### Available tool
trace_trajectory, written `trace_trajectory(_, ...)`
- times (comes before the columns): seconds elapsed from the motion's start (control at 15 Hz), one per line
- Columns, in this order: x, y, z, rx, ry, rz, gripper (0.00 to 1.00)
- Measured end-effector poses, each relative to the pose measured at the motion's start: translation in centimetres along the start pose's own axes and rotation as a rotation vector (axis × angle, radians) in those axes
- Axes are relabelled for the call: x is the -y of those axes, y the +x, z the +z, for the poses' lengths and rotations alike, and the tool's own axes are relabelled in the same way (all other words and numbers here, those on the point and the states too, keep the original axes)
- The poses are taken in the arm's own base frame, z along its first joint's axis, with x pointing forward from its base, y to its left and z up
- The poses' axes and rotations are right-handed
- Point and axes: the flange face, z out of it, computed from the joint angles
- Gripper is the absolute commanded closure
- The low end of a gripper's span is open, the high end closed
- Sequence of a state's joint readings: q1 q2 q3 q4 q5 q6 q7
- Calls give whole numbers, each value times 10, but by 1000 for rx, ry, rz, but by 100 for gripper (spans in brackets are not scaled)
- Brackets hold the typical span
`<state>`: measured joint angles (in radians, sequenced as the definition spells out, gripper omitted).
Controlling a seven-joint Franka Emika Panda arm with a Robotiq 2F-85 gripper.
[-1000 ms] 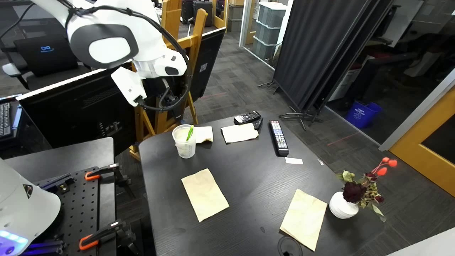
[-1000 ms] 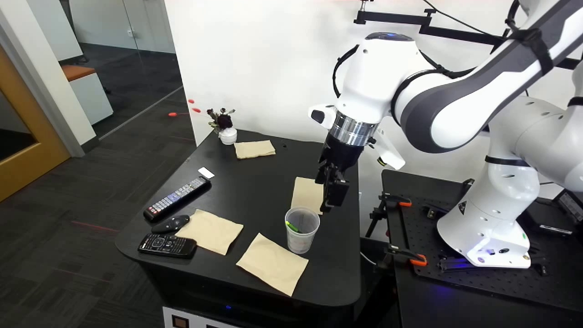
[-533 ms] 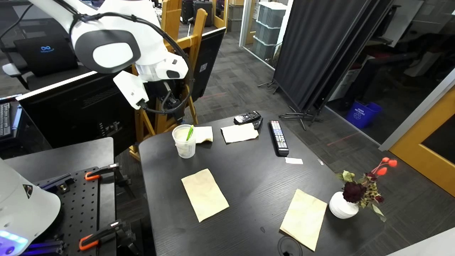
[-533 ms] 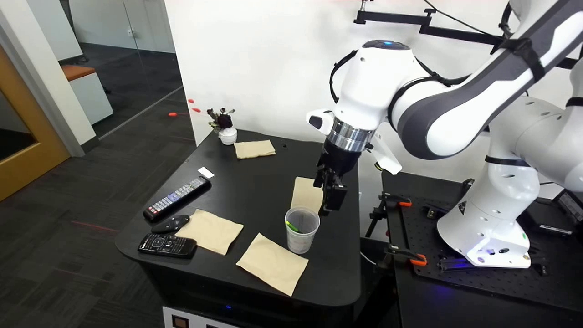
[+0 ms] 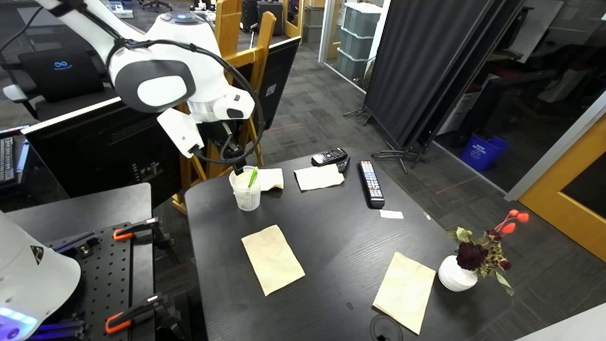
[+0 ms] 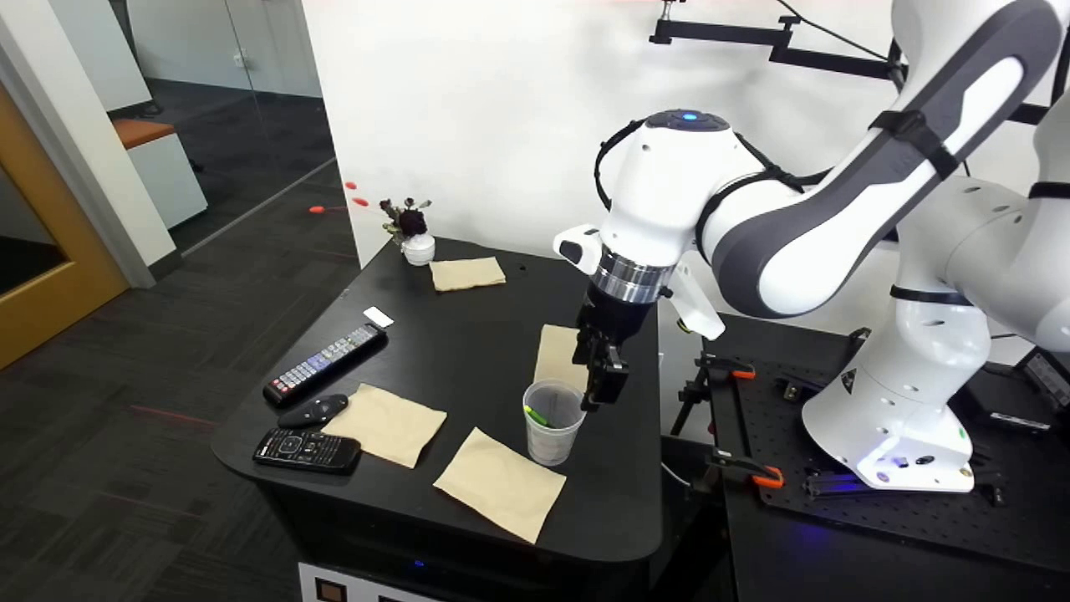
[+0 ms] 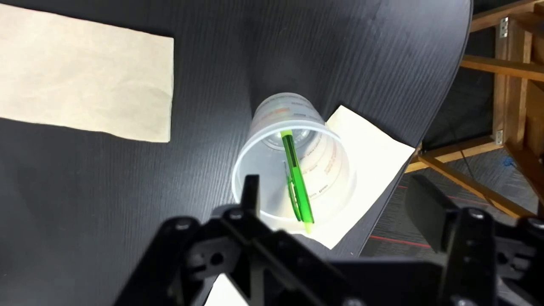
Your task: Remove the pen from the cup.
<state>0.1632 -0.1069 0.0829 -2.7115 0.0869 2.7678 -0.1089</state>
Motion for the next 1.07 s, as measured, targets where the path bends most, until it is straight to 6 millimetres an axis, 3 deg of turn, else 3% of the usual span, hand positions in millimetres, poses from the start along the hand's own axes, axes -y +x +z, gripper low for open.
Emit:
trace_trajectory(0.4, -4, 10, 19, 19, -26, -59, 30)
trace_trajectory(1.0, -8, 34, 42, 21, -29, -83, 62)
trace_trajectory(1.07, -9, 36, 44, 22, -29, -83, 59)
